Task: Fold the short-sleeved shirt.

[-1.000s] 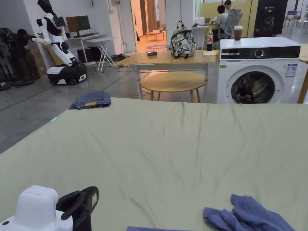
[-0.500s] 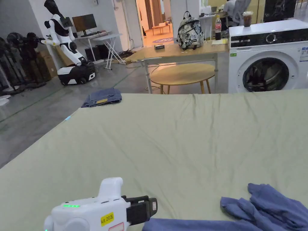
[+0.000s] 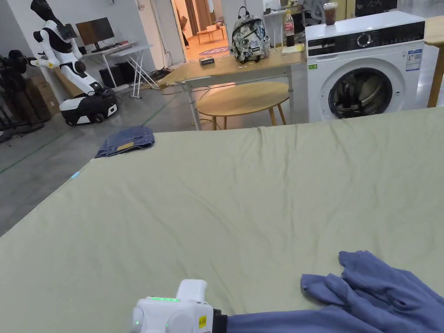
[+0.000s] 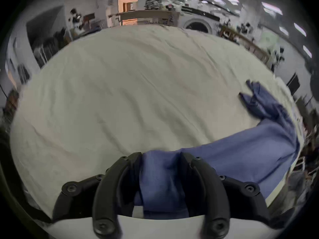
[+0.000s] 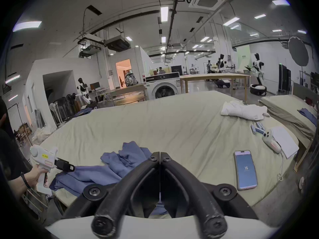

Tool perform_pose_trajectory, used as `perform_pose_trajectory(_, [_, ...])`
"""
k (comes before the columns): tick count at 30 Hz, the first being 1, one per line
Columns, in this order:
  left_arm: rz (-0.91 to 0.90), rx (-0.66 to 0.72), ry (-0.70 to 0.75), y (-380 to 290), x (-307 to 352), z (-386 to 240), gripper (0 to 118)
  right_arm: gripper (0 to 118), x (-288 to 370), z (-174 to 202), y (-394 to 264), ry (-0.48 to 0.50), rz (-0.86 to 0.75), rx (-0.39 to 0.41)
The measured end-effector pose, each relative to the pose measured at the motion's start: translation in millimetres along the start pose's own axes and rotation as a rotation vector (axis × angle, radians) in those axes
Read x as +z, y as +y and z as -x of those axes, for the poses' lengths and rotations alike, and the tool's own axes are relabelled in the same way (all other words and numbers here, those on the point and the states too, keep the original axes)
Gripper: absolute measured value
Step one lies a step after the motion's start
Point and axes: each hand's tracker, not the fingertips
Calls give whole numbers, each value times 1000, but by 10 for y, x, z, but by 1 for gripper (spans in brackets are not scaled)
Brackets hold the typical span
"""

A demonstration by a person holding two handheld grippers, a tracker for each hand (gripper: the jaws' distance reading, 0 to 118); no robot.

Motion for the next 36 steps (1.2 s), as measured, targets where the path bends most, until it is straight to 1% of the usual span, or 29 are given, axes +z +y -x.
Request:
perform_pose_trajectory(2, [12, -2, -2, -14, 31, -96, 23, 0, 4, -15, -29, -19, 11, -2])
perform_pose_trajectory(4, [15, -4, -12, -14, 31, -131, 5, 0, 10, -75, -64, -45, 24, -16])
perform_pose_trajectory(5, [17, -1, -22, -16, 28, -144, 4, 0, 25, -101, -86, -58, 29, -29])
perform_pose_trajectory(6, [16, -4, -30, -25, 28, -155, 3, 9, 33, -136, -112, -84, 44, -51])
perform_pose_trajectory(7, [17, -13, -21, -41, 10, -175, 3, 33, 28, -172, -143, -92, 54, -80])
perform_pose_trajectory(8, [20, -24, -19, -52, -8, -174, 3, 60, 15, -214, -179, -77, 72, -105])
perform_pose_trajectory(9, [19, -26, -18, -59, -24, -163, 3, 82, 6, -214, -184, -43, 114, -138])
perform_pose_trajectory(10, [23, -22, -24, -57, -13, -151, 3, 82, -40, -241, -237, -19, 145, -172])
perform_pose_trajectory(11, [23, -19, -28, -50, -6, -125, 3, 82, -85, -251, -298, -19, 159, -197])
perform_pose_trajectory(12, [24, -9, -38, -52, 0, -104, 3, 82, -136, -241, -346, -47, 177, -210])
perform_pose_trajectory(14, [25, 4, -55, -43, 12, -76, 3, 82, -307, -251, -455, -46, 232, -251])
perform_pose_trajectory(15, [23, 10, -58, -54, 14, -59, 3, 79, -415, -263, -526, -54, 265, -273])
perform_pose_trajectory(17, [20, 22, -69, -74, 24, -33, 3, 66, -597, -317, -640, -78, 336, -309])
perform_pose_trajectory(18, [18, 27, -73, -75, 68, -72, 3, 66, -659, -336, -709, -81, 352, -322])
perform_pose_trajectory(19, [19, 31, -77, -88, 74, -73, 3, 43, -713, -331, -767, -97, 393, -340])
perform_pose_trajectory(20, [17, 34, -79, -101, 79, -75, 3, 16, -752, -329, -824, -100, 427, -344])
perform_pose_trajectory(21, [12, 37, -80, -118, 85, -77, 3, 8, -760, -336, -868, -79, 416, -350])
perform_pose_trajectory(24, [-22, 55, -91, -131, 40, -49, 3, 4, -803, -311, -964, -63, 428, -335])
perform_pose_trajectory(27, [-53, 133, -158, -109, 87, 64, 3, 3, -769, -357, -834, -56, 415, -340])
perform_pose_trajectory(29, [-124, 192, -204, -67, 349, 159, 3, 2, -672, -344, -618, -56, 330, -294])
perform_pose_trajectory(30, [-192, 199, -228, 7, 537, 200, 3, 2, -600, -322, -460, -29, 280, -269])
perform_pose_trajectory(32, [-315, 116, -271, 166, 994, 203, 3, 2, -517, -256, -171, 46, 203, -230])
perform_pose_trajectory(34, [-452, 26, -241, 383, 1558, 127, 3, 2, -501, -103, 154, 27, 134, -106])
perform_pose_trajectory(35, [-520, 9, -226, 491, 1814, 123, 3, 2, -489, -21, 340, 32, 101, -51])
perform_pose_trajectory(36, [-577, -2, -225, 588, 2009, 135, 3, 2, -473, 38, 492, 45, 62, -31])
